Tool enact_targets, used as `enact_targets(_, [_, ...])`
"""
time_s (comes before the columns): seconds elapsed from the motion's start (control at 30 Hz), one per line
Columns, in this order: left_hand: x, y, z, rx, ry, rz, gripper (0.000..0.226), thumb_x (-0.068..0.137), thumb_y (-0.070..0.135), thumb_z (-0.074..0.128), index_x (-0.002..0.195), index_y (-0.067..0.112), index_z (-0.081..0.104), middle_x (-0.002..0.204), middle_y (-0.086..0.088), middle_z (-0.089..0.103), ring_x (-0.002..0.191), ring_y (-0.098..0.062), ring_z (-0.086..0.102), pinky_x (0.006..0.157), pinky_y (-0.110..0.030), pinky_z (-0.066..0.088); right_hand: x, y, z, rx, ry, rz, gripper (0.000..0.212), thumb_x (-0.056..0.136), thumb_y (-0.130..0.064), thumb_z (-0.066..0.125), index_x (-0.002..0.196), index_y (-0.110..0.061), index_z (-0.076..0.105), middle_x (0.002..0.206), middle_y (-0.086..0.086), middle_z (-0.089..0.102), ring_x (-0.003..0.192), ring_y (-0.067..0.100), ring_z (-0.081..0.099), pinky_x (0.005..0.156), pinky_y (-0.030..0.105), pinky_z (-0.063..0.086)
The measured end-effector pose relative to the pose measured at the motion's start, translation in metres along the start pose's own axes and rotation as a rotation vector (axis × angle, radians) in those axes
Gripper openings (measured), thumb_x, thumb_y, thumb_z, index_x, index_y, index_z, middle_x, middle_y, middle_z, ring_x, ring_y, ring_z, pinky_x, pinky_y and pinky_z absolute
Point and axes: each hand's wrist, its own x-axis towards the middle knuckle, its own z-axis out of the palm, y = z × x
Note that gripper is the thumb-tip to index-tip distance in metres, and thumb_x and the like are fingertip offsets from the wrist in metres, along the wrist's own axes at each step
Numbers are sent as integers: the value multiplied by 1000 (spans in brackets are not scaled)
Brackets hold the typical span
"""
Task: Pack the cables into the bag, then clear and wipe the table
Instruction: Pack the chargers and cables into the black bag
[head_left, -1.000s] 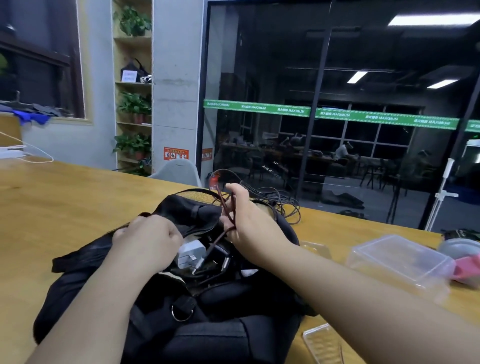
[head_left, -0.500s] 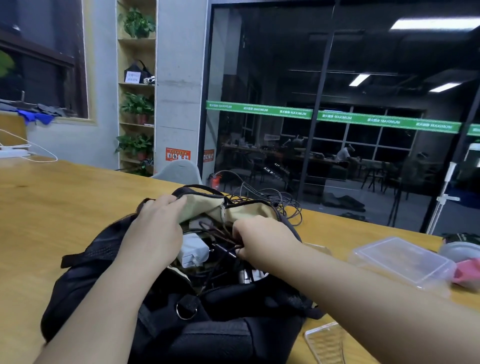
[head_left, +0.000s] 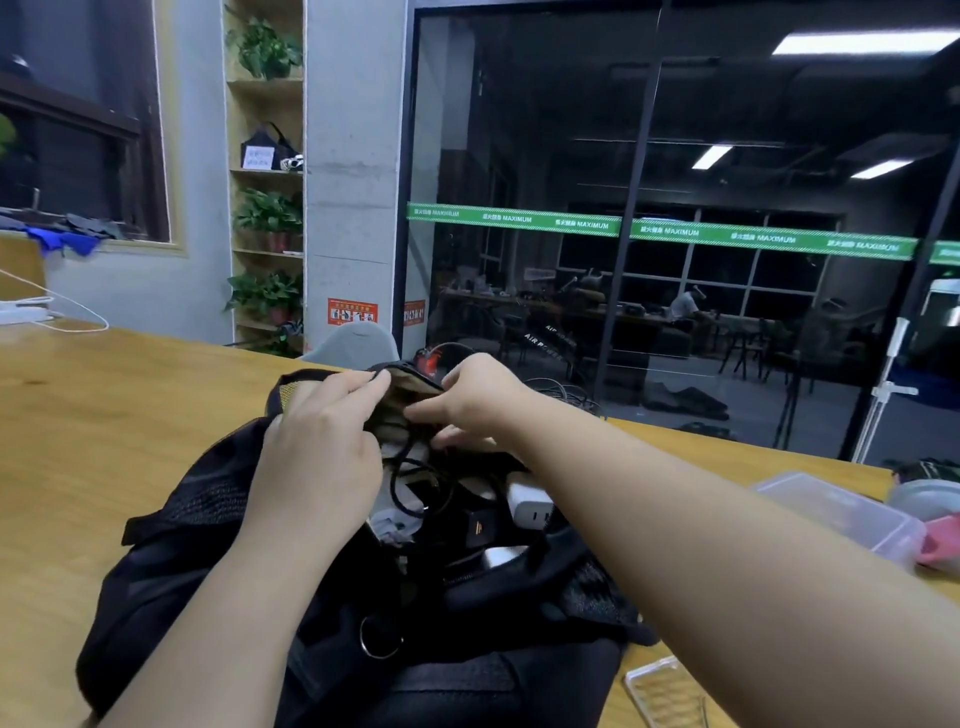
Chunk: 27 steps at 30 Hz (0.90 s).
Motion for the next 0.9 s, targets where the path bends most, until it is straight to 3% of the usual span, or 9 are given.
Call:
enact_targets(0.1, [-1,3,5,76,-14,-3,58,79,-3,47,126,30,56,127,11,56,123,-14,39,99,-34,17,-6,9,-1,-162,-30,-162,22,78,-26,72,92,-9,68,82,9,70,72,27,65,74,41,58])
enact_targets(0.17, [-3,4,7,47,-34,2,53,82,3,46,124,33,57,124,15,57,123,-8,41,104,-31,9,-13,16,-12,-268,-29,-214,22,85,-23,64,105,-16,71,100,4,72,82,20,64,84,37,55])
enact_targets(0.3, [-5,4,10,-17,-68,64,45,80,22,38,118,28,61,114,12,61,110,-15,52,98,-34,28,-28,33,-33,-482,91,-280,28,90,-16,51,108,-21,71,114,-4,68,107,15,59,91,27,47])
enact_targets(0.43, [-6,5,17,-12,-181,107,36,89,33,42,121,30,59,121,15,58,117,-11,50,97,-33,33,-24,50,-49,-605,217,-237,34,90,-22,49,121,-21,63,127,3,60,124,24,47,101,39,42])
enact_targets(0.5, [-2,9,17,11,-268,86,34,94,35,45,127,32,52,130,16,50,122,-9,46,100,-33,31,-24,59,-54,-624,85,-75,51,93,-38,49,141,-20,43,145,5,44,134,26,38,109,40,35])
enact_targets(0.6, [13,16,19,94,-392,44,42,95,43,38,135,34,41,140,15,39,125,-11,43,101,-34,30,-26,74,-51,-568,-161,69,69,96,-56,35,151,-15,22,155,5,28,141,24,30,112,36,26])
enact_targets(0.7, [28,17,32,199,-472,73,47,93,53,31,138,39,33,145,15,33,134,-11,31,107,-43,26,-24,88,-38,-483,-266,46,60,100,-53,23,149,-19,26,155,2,29,141,21,29,113,35,22])
enact_targets(0.8, [34,17,52,257,-624,102,50,90,62,21,139,51,19,152,15,18,143,-14,5,112,-56,4,-19,97,-12,-524,-321,-38,51,103,-40,26,148,-17,29,155,8,27,142,27,23,116,38,18])
enact_targets(0.9, [24,15,64,281,-743,142,76,69,78,-11,137,57,15,155,17,9,144,-15,-6,112,-60,-3,-16,102,-4,-425,-283,60,51,103,-34,29,149,-12,27,153,13,24,142,35,19,116,46,16])
